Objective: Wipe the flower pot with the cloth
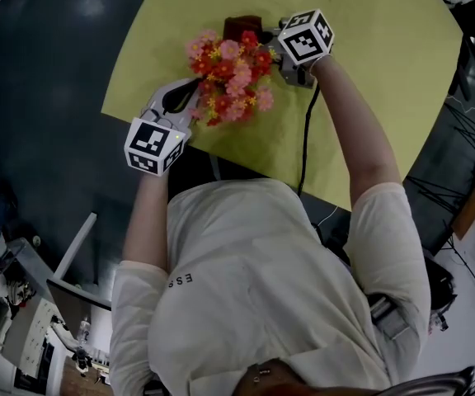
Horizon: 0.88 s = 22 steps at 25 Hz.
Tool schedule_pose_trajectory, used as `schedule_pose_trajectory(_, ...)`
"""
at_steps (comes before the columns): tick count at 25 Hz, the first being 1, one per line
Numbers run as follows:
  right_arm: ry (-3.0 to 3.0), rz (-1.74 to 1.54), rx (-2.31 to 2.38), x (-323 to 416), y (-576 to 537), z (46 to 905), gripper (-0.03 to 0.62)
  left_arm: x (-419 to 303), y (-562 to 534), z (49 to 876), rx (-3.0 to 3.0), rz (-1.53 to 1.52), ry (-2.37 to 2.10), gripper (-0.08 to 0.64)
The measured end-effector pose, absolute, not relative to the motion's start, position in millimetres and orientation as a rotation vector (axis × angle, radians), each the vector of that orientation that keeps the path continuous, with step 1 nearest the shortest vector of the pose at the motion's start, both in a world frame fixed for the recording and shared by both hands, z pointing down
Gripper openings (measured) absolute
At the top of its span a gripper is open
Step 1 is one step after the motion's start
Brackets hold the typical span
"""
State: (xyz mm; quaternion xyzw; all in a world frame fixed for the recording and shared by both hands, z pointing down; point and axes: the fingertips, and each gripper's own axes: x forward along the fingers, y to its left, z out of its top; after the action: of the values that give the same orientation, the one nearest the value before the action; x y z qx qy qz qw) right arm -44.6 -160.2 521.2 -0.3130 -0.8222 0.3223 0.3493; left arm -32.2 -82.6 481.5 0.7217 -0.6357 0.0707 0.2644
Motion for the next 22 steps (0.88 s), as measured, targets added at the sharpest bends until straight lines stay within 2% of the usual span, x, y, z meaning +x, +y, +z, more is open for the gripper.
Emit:
schedule_pose_trajectory(14, -2.209, 0.804, -0.633, 30.1, -155.8, 523.6, 0.055, -43.0, -70.5, 485.0, 1.931, 0.182, -1.723, 0.014)
schedule_pose_trajectory(18, -2.415, 0.667, -0.405, 45.9, -177.9, 495.3, 0.055, -43.9, -70.5, 478.1, 1.925, 0.112, -1.717, 0.014)
schedule_pose_trajectory(22, -2.628, 0.551, -0.101, 48.8, -202.6, 438.8, 0.055, -76.1, -68.7, 439.3, 1.944, -0.023, -1.836, 0.015)
